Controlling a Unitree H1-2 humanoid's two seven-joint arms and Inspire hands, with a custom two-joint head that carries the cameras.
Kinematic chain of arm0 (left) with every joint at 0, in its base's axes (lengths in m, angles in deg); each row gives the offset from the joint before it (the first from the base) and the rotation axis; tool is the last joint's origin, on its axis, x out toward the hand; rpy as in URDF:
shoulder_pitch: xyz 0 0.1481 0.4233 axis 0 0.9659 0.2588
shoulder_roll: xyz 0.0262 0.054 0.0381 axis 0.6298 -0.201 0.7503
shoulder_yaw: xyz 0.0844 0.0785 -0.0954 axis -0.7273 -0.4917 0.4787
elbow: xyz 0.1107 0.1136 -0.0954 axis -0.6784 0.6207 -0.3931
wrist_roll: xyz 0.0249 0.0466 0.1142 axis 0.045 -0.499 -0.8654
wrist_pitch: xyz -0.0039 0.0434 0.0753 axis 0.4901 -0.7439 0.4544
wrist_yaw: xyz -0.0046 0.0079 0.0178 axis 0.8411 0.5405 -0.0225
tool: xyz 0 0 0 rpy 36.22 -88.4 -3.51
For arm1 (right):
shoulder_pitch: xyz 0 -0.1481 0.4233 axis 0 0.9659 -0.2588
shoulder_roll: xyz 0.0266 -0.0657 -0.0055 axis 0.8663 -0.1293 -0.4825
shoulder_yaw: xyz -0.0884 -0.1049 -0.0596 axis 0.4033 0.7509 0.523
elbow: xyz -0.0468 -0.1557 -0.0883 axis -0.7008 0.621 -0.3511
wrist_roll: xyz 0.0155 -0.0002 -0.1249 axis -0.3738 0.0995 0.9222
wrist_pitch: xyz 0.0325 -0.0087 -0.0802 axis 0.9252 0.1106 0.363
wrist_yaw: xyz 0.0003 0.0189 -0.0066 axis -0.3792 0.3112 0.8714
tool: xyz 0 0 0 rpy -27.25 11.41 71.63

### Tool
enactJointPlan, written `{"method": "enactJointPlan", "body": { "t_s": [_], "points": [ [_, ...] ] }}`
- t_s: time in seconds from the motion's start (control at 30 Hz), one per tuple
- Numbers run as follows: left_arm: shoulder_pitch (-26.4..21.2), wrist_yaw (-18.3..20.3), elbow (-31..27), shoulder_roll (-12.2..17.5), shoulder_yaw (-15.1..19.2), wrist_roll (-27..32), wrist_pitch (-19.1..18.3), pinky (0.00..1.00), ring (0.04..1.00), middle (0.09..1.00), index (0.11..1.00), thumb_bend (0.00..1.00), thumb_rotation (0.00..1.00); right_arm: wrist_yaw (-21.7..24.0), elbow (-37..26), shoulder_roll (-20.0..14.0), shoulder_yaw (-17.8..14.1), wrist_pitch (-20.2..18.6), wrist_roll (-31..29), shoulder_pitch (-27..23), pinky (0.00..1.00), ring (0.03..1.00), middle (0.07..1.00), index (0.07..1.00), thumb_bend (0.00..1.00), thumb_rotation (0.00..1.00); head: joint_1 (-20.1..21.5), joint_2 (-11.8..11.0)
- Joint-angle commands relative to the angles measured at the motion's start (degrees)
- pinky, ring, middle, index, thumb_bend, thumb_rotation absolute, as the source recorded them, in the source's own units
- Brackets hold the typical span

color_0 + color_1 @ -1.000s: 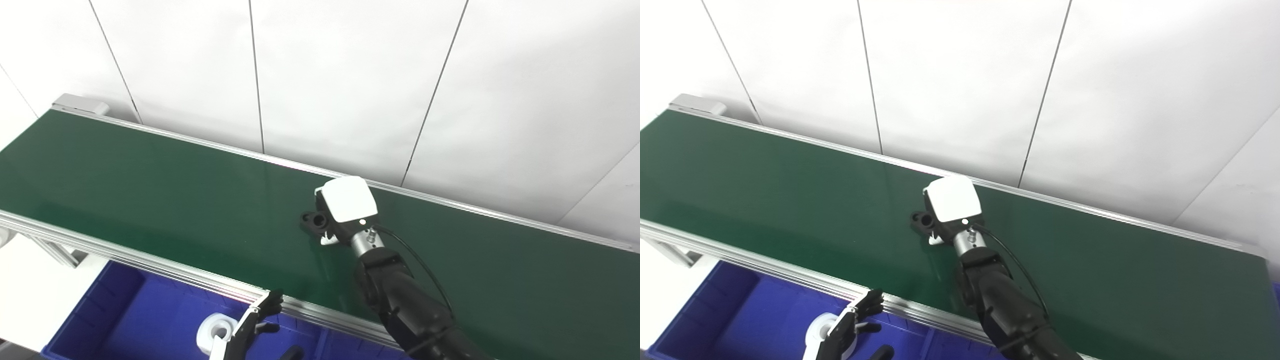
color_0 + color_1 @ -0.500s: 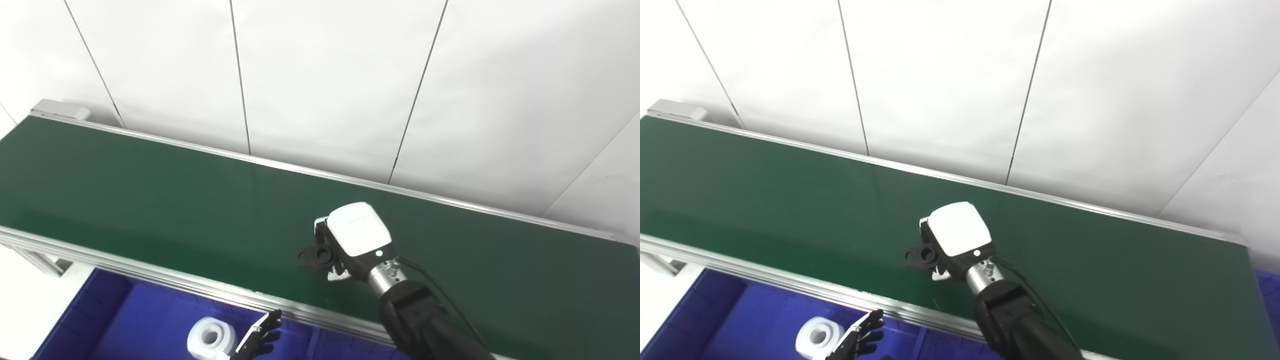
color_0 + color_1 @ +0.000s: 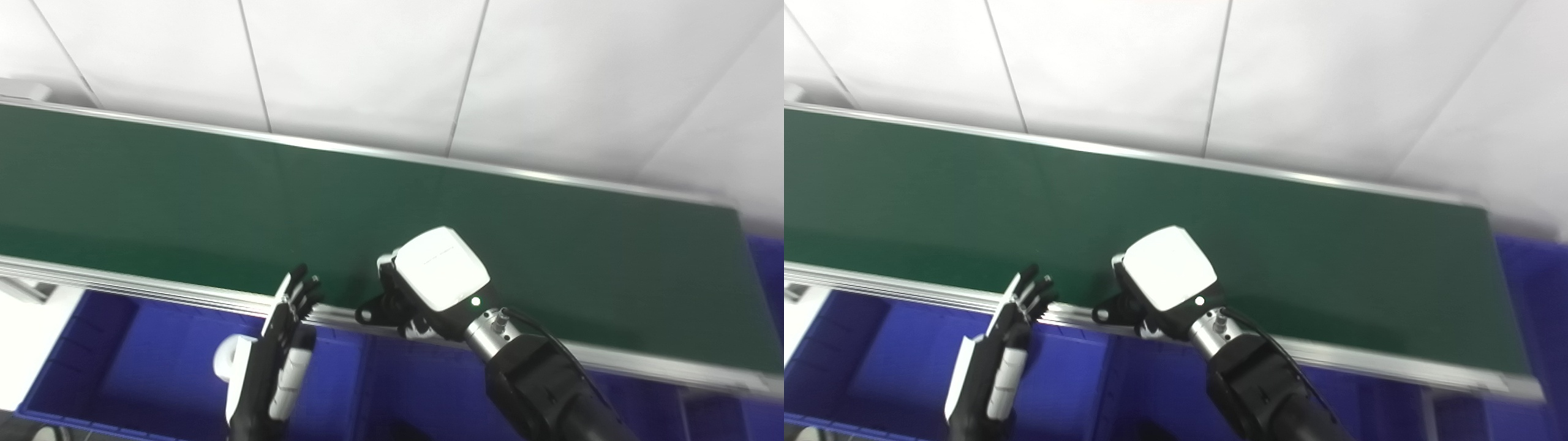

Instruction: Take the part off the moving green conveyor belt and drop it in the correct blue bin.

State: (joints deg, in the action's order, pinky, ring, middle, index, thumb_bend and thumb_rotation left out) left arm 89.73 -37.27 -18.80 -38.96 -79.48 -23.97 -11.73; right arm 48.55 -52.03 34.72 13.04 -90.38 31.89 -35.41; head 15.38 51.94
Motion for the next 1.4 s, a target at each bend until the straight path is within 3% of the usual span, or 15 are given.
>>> {"method": "enactJointPlan", "body": {
  "t_s": [0.0,0.13,0.3,0.47,0.7,0.73,0.77,0.8,0.83,0.87,0.97,1.03,1.17,1.23,1.37],
  "points": [
    [-0.94,1.91,-3.47,-1.34,-0.93,1.35,-1.27,0.96,0.912,0.938,0.99,0.55,0.99,2.5,-4.21,0.93,-0.97,3.06,1.81,1.57,0.09,0.151,0.47,0.483,0.53,0.0,0.22,0.7],
    [-1.47,3.31,-5.28,-0.3,-0.16,2.31,-3.27,0.98,0.933,0.95,0.999,0.58,0.98,7.72,-6.98,1.99,-1.53,4.46,3.34,7.6,0.1,0.173,0.47,0.484,0.53,0.0,0.2,1.78],
    [-1.36,3.87,-6.0,-0.28,0.41,1.75,-3.52,0.97,0.926,0.941,0.992,0.58,0.97,7.86,-6.2,3.36,-2.26,7.19,5.57,12.3,0.11,0.18,0.471,0.486,0.53,0.0,0.41,2.85],
    [-1.07,4.15,-6.5,-0.59,0.39,1.04,-3.86,0.97,0.926,0.943,0.995,0.58,0.98,14.24,-3.98,4.98,-3.41,8.18,5.8,13.02,0.12,0.199,0.472,0.491,0.53,0.0,-0.04,3.13],
    [-0.9,4.46,-7.46,-0.93,0.11,0.73,-5.28,1.0,0.931,0.952,1.0,0.56,1.0,21.8,0.18,6.61,-3.36,9.44,15.03,12.64,0.12,0.203,0.472,0.492,0.53,0.0,-0.47,3.46],
    [-0.96,4.62,-7.51,-0.81,0.11,0.86,-5.35,1.0,0.935,0.956,1.0,0.56,1.0,22.19,0.65,6.94,-3.41,9.4,16.61,12.66,0.19,0.288,0.538,0.625,0.72,0.21,-0.47,3.46],
    [-0.87,4.63,-7.71,-0.95,0.09,0.86,-5.68,1.0,0.938,0.958,1.0,0.56,1.0,23.6,1.23,7.32,-3.43,9.48,18.96,12.59,0.23,0.342,0.58,0.707,0.84,0.35,-0.3,3.36],
    [-0.78,4.6,-7.86,-1.17,0.07,0.79,-6.01,1.0,0.94,0.958,1.0,0.57,1.0,24.8,1.67,7.6,-3.49,9.64,20.83,12.51,0.38,0.513,0.685,0.796,0.92,0.52,-0.2,3.26],
    [-0.76,4.61,-7.94,-1.3,0.06,0.68,-6.23,1.0,0.939,0.958,1.0,0.57,1.0,25.82,1.87,7.75,-3.66,9.89,21.74,12.37,0.52,0.647,0.772,0.853,0.96,0.62,-0.17,3.24],
    [-0.82,4.64,-7.92,-1.32,0.09,0.58,-6.32,1.0,0.937,0.957,1.0,0.57,1.0,26.67,1.89,7.89,-3.93,10.13,22.13,12.24,0.73,0.807,0.889,0.914,0.99,0.72,-0.18,3.13],
    [-1.12,4.57,-7.24,-1.2,0.22,0.31,-5.38,1.0,0.934,0.955,1.0,0.57,1.0,27.72,1.28,8.28,-4.74,10.6,21.51,12.23,0.85,0.876,0.931,0.933,1.0,0.75,-0.14,2.96],
    [-1.07,4.36,-7.04,-1.44,0.17,0.12,-5.09,0.99,0.93,0.952,1.0,0.56,1.0,28.32,0.77,8.59,-5.01,11.35,21.35,12.43,0.84,0.87,0.923,0.93,1.0,0.74,-0.19,2.89],
    [-0.53,3.88,-6.86,-2.22,-0.15,-0.62,-4.57,0.99,0.912,0.944,1.0,0.56,1.0,33.18,-1.74,9.59,-5.7,13.58,20.92,12.09,0.61,0.739,0.851,0.898,1.0,0.87,-0.25,2.81],
    [-0.23,4.03,-6.97,-2.2,-0.24,-0.54,-4.61,0.99,0.916,0.945,1.0,0.56,1.0,36.92,-5.97,11.53,-8.12,13.12,18.97,11.95,0.52,0.657,0.786,0.856,1.0,0.89,-0.26,2.68],
    [-0.07,4.44,-6.96,-1.86,-0.4,-0.38,-4.59,0.99,0.924,0.95,1.0,0.57,1.0,39.78,-15.01,16.36,-12.42,12.27,16.73,14.44,0.46,0.596,0.731,0.797,1.0,0.9,0.03,2.32]
  ]
}}
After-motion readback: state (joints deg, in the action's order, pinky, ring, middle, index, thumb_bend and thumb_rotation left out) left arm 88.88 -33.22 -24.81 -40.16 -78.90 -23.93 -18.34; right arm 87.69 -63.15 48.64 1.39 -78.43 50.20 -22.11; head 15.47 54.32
